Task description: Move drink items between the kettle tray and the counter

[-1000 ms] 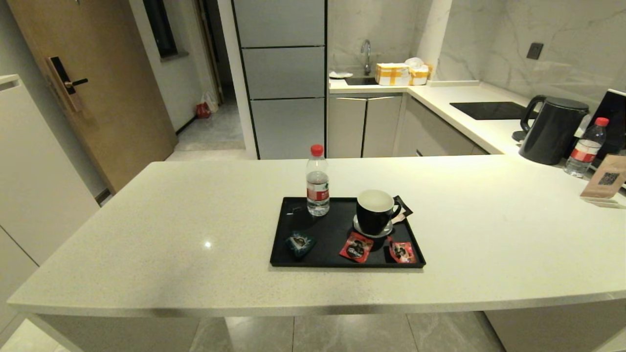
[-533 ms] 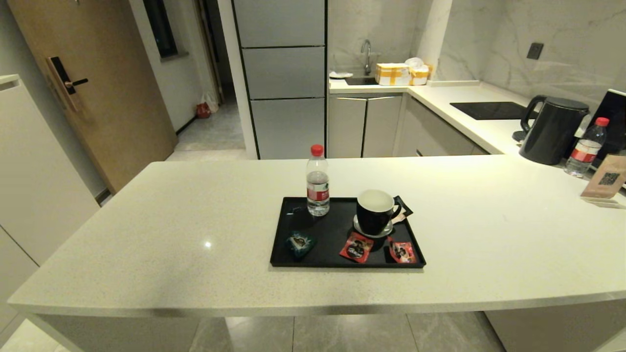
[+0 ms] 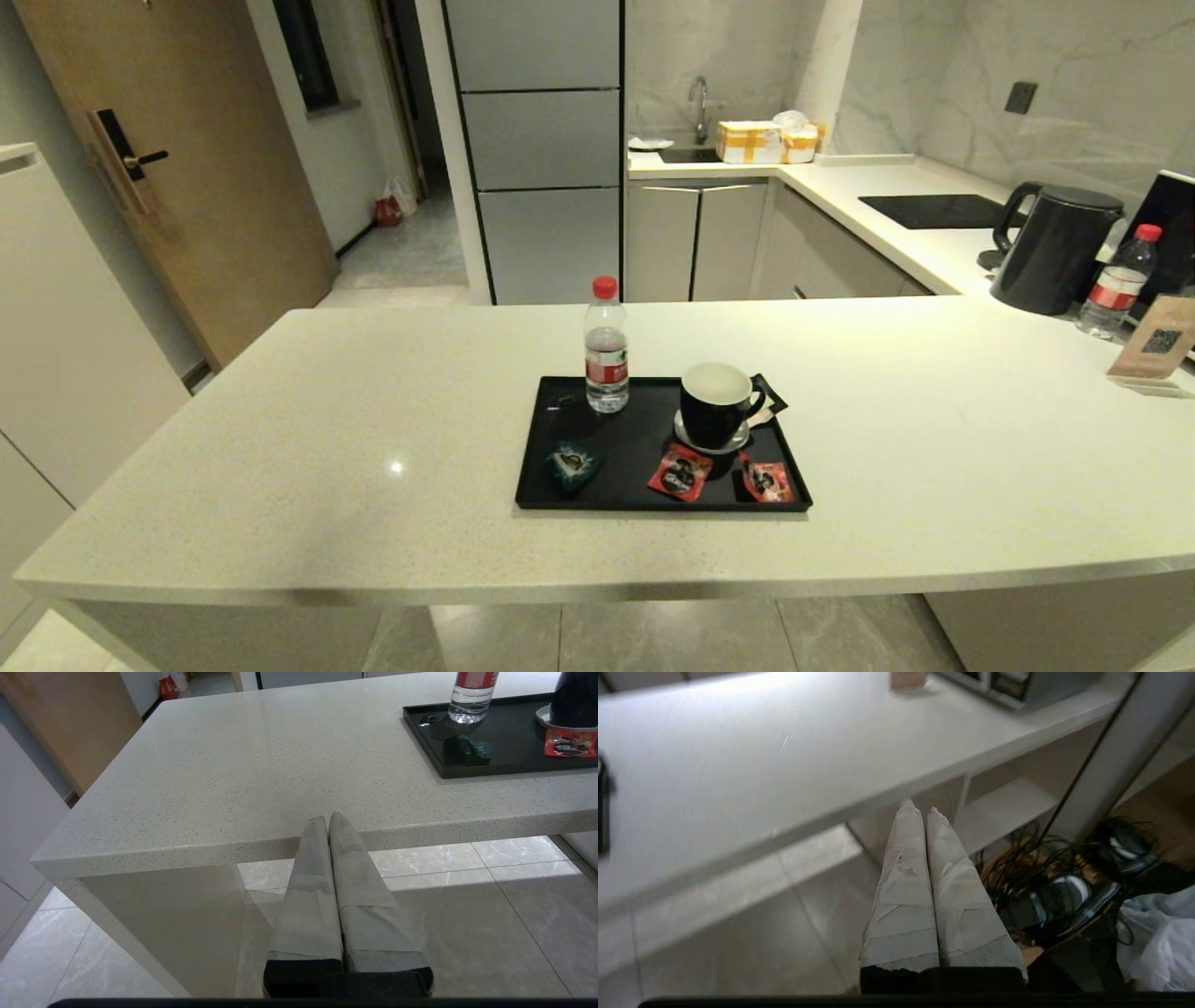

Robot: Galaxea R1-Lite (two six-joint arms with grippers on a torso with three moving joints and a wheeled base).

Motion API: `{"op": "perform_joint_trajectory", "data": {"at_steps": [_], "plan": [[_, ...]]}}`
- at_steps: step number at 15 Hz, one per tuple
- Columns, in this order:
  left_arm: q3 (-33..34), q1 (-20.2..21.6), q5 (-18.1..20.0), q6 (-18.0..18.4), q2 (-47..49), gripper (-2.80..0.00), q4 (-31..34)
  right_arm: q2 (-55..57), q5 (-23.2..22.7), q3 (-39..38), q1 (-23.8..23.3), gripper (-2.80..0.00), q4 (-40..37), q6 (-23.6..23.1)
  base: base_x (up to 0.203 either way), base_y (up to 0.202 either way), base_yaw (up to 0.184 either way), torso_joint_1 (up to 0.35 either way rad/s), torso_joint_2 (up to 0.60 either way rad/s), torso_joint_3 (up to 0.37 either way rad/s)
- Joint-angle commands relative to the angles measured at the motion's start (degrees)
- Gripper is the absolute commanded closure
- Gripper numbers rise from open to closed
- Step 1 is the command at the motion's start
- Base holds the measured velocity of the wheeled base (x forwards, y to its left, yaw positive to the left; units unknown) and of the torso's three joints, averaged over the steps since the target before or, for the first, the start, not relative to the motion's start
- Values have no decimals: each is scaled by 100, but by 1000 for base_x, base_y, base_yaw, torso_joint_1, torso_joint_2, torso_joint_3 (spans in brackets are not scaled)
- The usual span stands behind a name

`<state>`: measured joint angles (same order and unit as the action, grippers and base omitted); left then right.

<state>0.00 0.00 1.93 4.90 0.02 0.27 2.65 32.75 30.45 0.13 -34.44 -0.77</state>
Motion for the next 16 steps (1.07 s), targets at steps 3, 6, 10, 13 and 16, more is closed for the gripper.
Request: {"op": "perform_joint_trajectory", "data": {"at_steps": [3, 6, 10, 13, 16], "plan": [[0, 0, 1, 2, -2, 0, 0, -309, -5, -22, 13, 0, -80, -2, 0, 0, 0, 0, 0, 0], [0, 0, 1, 2, -2, 0, 0, -309, -5, -22, 13, 0, -80, -2, 0, 0, 0, 0, 0, 0], [0, 0, 1, 2, -2, 0, 0, -309, -5, -22, 13, 0, -80, -2, 0, 0, 0, 0, 0, 0], [0, 0, 1, 2, -2, 0, 0, -304, -151, -95, 13, 0, 65, -20, 0, 0, 0, 0, 0, 0], [0, 0, 1, 2, -2, 0, 0, -286, -1745, -1646, 13, 0, 1771, -81, 0, 0, 0, 0, 0, 0]]}}
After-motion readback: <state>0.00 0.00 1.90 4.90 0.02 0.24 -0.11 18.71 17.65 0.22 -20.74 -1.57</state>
